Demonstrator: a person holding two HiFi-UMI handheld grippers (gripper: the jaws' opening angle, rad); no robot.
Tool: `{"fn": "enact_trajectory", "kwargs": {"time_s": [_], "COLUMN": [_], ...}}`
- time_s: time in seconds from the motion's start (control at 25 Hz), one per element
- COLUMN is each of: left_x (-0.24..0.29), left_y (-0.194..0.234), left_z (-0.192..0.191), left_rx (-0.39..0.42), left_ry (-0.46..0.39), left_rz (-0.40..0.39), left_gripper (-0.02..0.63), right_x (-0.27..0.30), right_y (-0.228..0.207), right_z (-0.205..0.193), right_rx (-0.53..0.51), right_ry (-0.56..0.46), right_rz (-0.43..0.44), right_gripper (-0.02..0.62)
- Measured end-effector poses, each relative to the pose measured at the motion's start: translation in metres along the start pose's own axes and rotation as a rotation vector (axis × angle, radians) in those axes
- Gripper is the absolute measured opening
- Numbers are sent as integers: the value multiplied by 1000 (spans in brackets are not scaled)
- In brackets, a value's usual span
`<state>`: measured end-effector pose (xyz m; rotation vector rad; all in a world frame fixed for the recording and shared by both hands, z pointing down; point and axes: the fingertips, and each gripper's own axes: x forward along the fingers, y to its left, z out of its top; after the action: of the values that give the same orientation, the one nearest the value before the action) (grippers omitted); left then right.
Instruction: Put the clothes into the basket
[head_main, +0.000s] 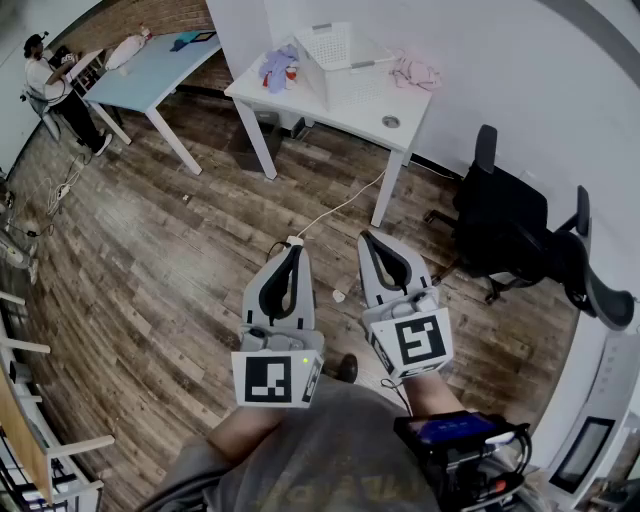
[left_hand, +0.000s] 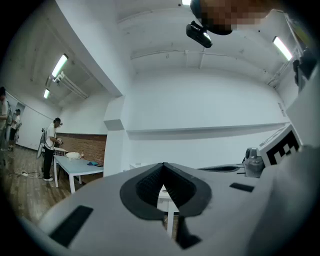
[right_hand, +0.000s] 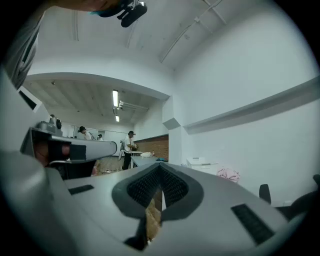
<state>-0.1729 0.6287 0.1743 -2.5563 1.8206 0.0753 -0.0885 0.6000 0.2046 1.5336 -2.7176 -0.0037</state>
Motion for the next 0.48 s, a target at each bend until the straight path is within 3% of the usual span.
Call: {"fn": "enact_trajectory", "kwargs": {"time_s": [0.48], "left_x": [14], "left_y": [-21], "left_z": [-10], "left_rx": [23], "left_ry": [25], "left_rz": [29], "left_gripper": [9], "right_x": [-7], "right_y": [-27], "right_z": [-7], "right_rx": [23], "right_ry": [-20], "right_rz": [27], "right_gripper": [6]}}
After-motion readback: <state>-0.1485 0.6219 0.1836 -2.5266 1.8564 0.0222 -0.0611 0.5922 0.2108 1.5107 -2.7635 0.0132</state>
